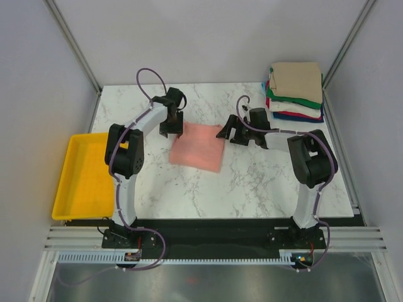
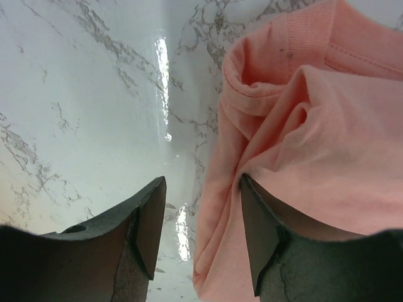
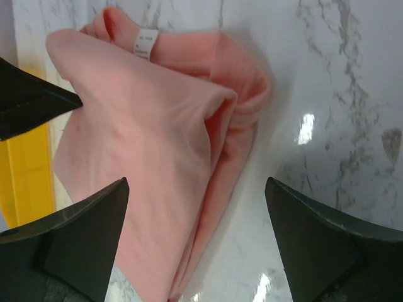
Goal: Fold and stack the t-shirts
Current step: Neatly place the folded tshirt to the corner
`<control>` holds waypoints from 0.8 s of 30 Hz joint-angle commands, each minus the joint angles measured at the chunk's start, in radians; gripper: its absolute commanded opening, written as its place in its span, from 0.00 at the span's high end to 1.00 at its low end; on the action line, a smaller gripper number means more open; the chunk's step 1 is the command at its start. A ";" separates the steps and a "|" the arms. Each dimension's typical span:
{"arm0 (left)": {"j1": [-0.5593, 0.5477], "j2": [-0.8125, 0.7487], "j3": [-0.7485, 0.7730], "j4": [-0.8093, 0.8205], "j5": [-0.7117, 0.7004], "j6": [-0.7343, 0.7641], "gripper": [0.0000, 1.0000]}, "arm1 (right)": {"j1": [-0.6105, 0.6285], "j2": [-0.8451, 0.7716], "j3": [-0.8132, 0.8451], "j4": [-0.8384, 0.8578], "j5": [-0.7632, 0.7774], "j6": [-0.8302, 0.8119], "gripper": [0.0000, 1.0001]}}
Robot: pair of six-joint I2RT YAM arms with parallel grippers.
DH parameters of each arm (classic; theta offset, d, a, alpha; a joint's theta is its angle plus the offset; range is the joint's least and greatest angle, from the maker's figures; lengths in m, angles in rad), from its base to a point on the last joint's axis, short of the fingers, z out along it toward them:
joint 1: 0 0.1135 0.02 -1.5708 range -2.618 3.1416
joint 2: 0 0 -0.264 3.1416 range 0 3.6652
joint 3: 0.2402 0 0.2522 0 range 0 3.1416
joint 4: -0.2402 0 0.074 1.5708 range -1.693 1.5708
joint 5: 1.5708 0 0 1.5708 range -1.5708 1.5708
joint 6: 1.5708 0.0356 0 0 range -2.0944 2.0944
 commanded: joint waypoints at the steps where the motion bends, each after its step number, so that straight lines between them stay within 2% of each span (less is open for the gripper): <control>1: 0.004 0.024 -0.002 0.003 -0.040 0.046 0.42 | -0.005 0.100 0.026 0.070 -0.027 0.037 0.02; 5: 0.018 0.072 0.010 0.003 -0.021 0.054 0.44 | -0.005 0.170 0.051 0.148 -0.042 0.075 0.04; 11: 0.023 0.120 0.031 0.003 -0.017 0.066 0.45 | -0.005 0.275 0.062 0.277 -0.124 0.147 0.19; 13: 0.027 0.130 0.036 0.005 -0.012 0.066 0.45 | -0.004 0.292 0.045 0.316 -0.145 0.163 0.27; 14: 0.027 0.133 0.039 0.002 -0.009 0.066 0.45 | -0.004 0.295 0.037 0.351 -0.150 0.181 0.32; 17: 0.030 0.143 0.042 0.002 -0.003 0.068 0.46 | -0.004 0.300 0.009 0.409 -0.168 0.201 0.55; 18: 0.030 0.144 0.045 0.000 -0.001 0.066 0.46 | -0.002 0.299 0.002 0.420 -0.171 0.209 0.73; 21: 0.029 0.134 0.050 -0.005 0.011 0.063 0.45 | -0.007 0.277 -0.001 0.462 -0.199 0.230 1.00; 24: 0.021 0.048 0.033 -0.017 0.026 0.051 0.44 | -0.019 0.211 0.029 0.407 -0.228 0.192 1.00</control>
